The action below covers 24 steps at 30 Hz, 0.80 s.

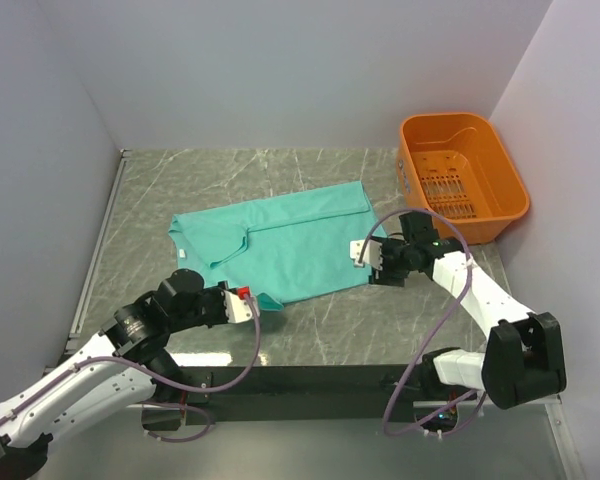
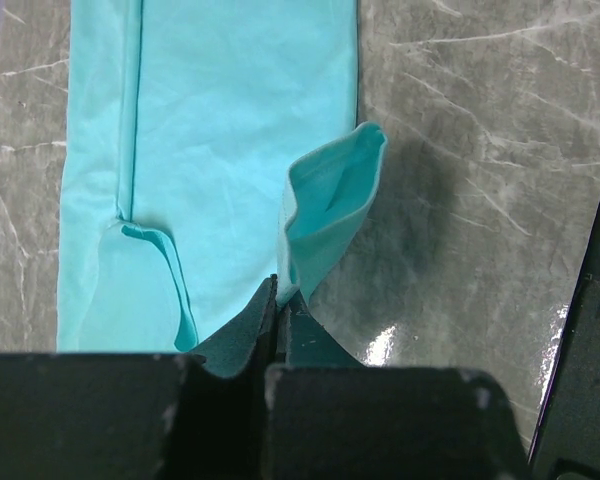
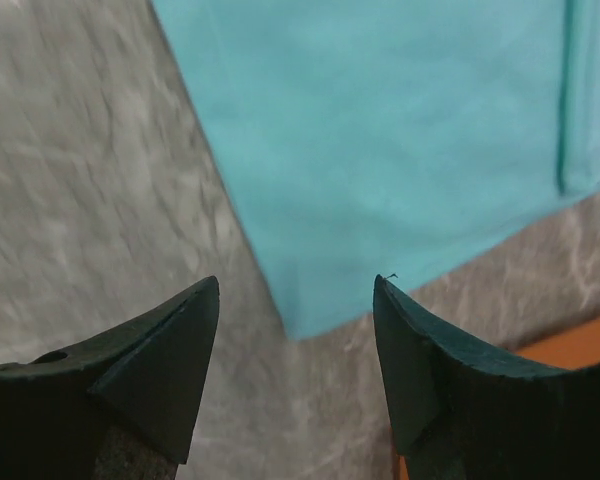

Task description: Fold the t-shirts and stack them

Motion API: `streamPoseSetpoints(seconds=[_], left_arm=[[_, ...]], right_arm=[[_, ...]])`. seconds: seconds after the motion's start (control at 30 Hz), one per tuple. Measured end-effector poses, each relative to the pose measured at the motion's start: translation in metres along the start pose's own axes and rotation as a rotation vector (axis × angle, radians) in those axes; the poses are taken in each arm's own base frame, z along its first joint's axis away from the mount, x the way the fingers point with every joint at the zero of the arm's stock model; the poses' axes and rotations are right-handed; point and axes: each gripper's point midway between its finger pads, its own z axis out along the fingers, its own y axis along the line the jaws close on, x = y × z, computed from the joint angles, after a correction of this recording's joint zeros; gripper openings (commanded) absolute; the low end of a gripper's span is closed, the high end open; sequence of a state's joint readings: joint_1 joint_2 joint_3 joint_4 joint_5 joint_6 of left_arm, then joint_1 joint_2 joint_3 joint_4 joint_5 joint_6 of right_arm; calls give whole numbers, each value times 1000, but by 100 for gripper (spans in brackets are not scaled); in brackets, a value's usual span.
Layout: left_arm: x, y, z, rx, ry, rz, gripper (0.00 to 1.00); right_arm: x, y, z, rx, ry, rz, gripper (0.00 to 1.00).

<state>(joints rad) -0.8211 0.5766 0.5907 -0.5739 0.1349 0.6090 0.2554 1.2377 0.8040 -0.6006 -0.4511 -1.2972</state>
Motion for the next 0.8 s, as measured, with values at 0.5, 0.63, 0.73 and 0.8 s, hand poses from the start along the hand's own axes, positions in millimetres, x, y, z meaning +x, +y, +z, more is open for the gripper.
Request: streamPoseSetpoints(seconds=[0.5, 0.63, 0.73, 0.8], left_arm=[[2, -3, -3, -2, -4, 1, 0], [2, -3, -3, -2, -5, 1, 0], [2, -3, -3, -2, -4, 1, 0], [2, -3, -3, -1, -4, 0, 0]], right_arm=[[76, 7, 13, -79, 210, -74, 60], [82, 9, 19, -98, 223, -72, 54], [86, 11, 24, -110, 235, -68, 52], [89, 12, 27, -118, 241, -65, 48]])
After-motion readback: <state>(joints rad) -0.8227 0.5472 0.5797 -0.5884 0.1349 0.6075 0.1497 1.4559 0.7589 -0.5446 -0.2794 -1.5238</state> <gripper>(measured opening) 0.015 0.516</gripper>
